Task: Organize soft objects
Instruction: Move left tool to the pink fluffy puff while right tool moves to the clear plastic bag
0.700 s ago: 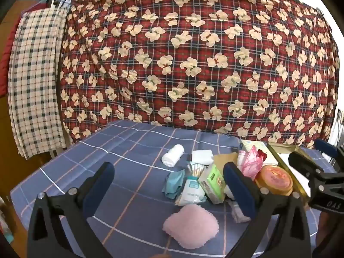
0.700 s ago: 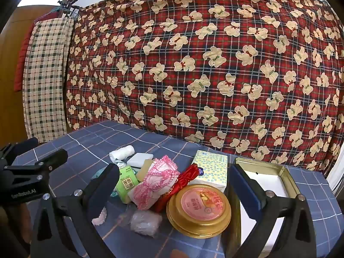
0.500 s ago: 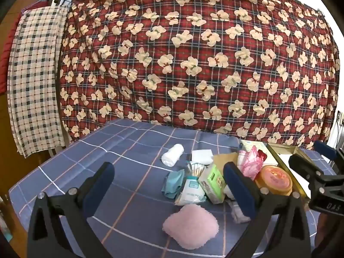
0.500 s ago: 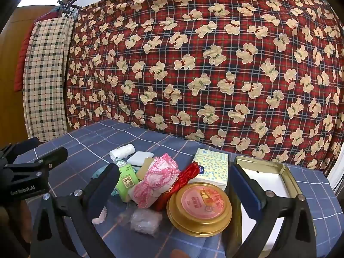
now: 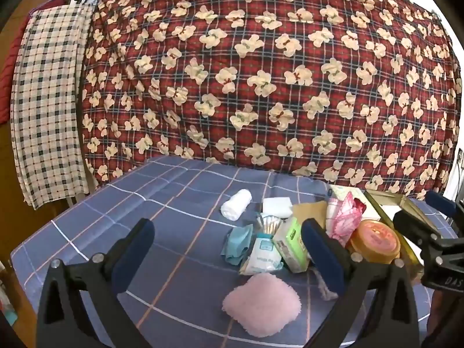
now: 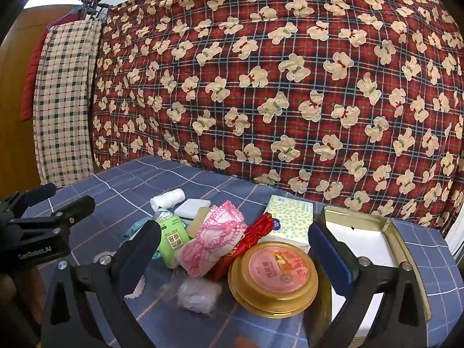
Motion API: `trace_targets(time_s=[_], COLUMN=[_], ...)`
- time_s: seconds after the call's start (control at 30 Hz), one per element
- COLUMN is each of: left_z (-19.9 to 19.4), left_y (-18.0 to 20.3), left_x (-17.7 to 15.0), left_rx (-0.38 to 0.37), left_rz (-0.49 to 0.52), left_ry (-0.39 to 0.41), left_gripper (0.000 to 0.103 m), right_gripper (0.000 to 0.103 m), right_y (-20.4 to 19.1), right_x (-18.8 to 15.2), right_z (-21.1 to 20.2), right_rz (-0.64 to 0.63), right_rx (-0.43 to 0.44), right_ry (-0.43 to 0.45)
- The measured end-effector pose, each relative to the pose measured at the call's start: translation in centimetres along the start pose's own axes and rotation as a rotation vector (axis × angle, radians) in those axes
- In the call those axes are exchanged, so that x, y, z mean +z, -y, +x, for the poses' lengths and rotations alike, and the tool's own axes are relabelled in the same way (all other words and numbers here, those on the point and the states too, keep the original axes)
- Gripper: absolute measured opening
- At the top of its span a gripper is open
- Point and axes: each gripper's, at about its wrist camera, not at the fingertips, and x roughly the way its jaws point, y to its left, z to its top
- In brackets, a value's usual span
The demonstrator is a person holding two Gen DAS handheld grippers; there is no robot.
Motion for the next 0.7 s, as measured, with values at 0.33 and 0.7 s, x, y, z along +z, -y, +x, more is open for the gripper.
trace_targets(time_s=[0.33,0.7], left_z=[0.6,2.5], left_y=[0.3,1.7], left_x=[-1.3,-3.2], left_rx=[0.001,-0.010], left_rz=[0.035,0.096], left_ry=[-0.061,-0.178], left_gripper=[0.103,0.102], right_gripper=[0.102,0.099], right_y=[0.0,-1.0], right_x=[-0.4,-2.1], right_z=[0.8,2.1], right_rz=[-0.001,-0.024], right_rx=[0.033,0.085], right_ry=[-0.038,-0.115])
